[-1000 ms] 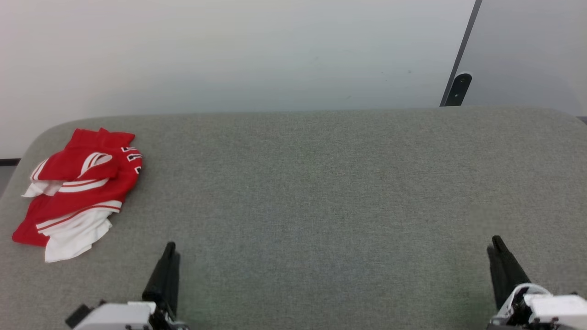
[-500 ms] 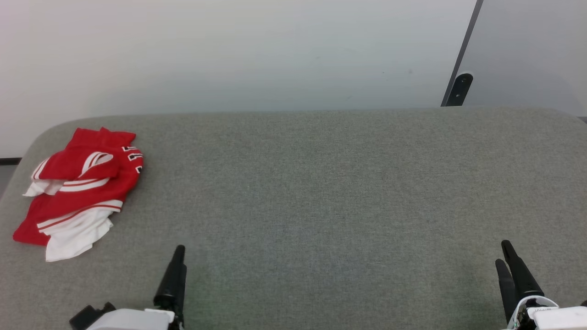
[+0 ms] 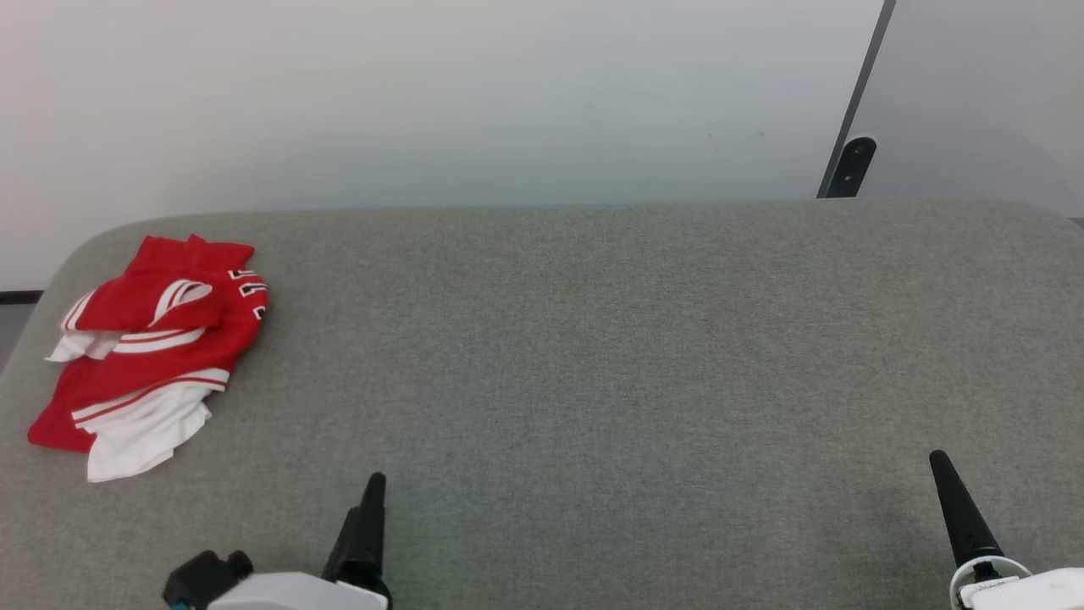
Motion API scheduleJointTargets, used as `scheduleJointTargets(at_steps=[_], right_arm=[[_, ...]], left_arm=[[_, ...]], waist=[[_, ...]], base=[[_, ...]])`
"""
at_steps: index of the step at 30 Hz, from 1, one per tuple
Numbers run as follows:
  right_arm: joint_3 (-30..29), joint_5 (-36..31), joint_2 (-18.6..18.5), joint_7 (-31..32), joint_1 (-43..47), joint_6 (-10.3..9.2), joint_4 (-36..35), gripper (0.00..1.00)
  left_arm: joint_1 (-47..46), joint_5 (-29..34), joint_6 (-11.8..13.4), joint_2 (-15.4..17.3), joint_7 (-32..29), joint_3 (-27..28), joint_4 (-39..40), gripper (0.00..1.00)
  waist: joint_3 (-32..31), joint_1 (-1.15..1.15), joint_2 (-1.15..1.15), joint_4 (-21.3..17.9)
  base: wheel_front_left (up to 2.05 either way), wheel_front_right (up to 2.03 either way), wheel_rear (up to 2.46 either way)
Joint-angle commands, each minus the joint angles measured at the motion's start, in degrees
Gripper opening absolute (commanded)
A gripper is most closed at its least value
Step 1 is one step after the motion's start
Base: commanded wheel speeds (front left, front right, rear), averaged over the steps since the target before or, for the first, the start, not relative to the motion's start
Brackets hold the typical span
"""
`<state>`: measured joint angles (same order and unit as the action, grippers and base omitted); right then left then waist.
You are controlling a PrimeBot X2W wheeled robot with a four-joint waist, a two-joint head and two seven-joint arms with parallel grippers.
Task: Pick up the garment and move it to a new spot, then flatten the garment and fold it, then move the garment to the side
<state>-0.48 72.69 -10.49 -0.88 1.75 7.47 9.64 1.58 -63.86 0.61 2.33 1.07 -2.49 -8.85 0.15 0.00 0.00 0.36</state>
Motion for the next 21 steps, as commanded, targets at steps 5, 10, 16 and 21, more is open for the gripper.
scheduleJointTargets(at_steps=[5,10,16,21], right_arm=[[0.99,-6.04,-1.67,-1.41,0.23,0.03,-1.45,1.00],[1.92,-12.52,-2.71,-2.45,0.90,0.03,-2.03,1.00],[2.14,-17.80,-2.96,-3.61,1.83,0.03,-3.21,1.00],[2.82,-22.14,-3.81,-4.55,2.62,0.03,-4.27,1.00]], left_arm=[[0.26,7.24,1.96,0.38,1.20,-2.11,1.47,1.00],[0.83,13.35,3.69,0.51,2.25,-4.07,2.14,1.00],[1.66,18.95,5.76,0.72,3.42,-5.94,3.35,1.00],[2.20,23.16,7.50,0.95,4.32,-7.40,4.32,1.00]], waist=[[-0.06,0.00,0.00,0.13],[-0.13,0.00,0.00,0.20],[-0.19,0.00,0.00,0.23],[-0.27,0.00,0.00,0.32]], base=[[0.00,0.00,0.00],[0.00,0.00,0.00],[0.00,0.00,0.00],[0.00,0.00,0.00]])
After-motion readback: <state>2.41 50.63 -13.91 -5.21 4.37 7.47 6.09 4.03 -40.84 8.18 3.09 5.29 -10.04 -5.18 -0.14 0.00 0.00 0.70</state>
